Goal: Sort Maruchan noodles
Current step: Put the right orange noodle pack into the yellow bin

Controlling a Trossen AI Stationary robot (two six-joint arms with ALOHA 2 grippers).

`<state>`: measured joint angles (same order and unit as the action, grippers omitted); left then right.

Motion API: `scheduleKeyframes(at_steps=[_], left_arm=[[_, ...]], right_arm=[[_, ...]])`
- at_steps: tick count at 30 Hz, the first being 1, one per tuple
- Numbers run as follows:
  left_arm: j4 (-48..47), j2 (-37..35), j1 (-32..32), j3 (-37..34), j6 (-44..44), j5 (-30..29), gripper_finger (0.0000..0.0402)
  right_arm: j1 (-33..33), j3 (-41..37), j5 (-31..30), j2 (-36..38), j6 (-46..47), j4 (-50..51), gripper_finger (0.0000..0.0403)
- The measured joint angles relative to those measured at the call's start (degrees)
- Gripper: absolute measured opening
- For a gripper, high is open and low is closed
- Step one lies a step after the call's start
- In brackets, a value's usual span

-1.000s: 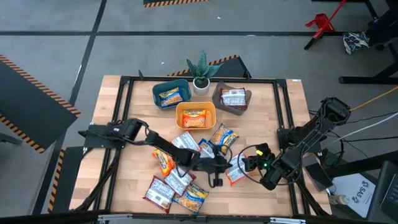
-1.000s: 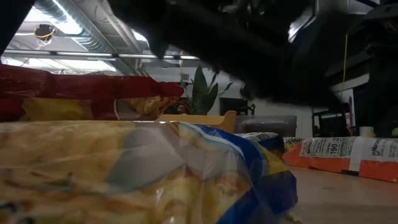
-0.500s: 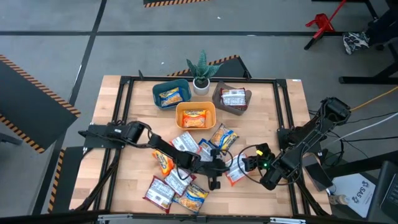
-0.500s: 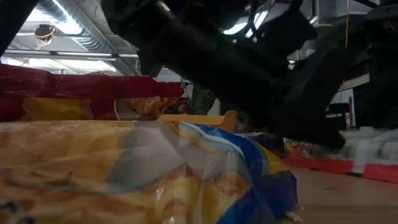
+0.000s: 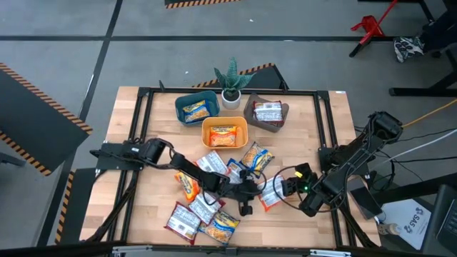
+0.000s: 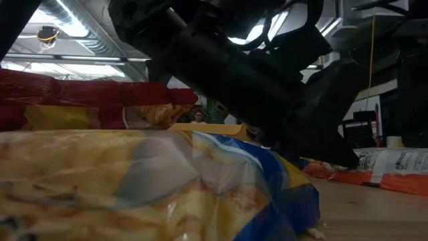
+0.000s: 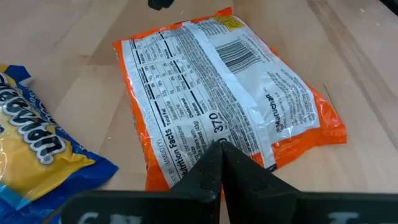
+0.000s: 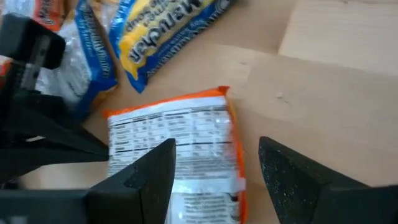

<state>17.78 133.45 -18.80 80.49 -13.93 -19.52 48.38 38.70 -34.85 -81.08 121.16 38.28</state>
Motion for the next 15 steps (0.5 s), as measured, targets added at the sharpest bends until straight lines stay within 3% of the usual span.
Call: scheduleKeyframes(at_steps=[4,8,15], left_arm=[[0.98,-0.91,-0.57,-0.26,1.82,1.21,0.0000],[4.57,-2.47,-2.34,-0.62,7.76,-1.75,0.0000],[8.35,-2.30,-1.31,-0.46,9.28,-3.03,0.0000]], right_arm=[[0.00,0.00,-0.32,0.00,0.07,-1.16,0.0215],[0.02,0.00,-0.58,0.00,0.07,-1.02,0.0215],[0.02,0.00,-0.50,0.00,-0.14,-0.69,0.0215]])
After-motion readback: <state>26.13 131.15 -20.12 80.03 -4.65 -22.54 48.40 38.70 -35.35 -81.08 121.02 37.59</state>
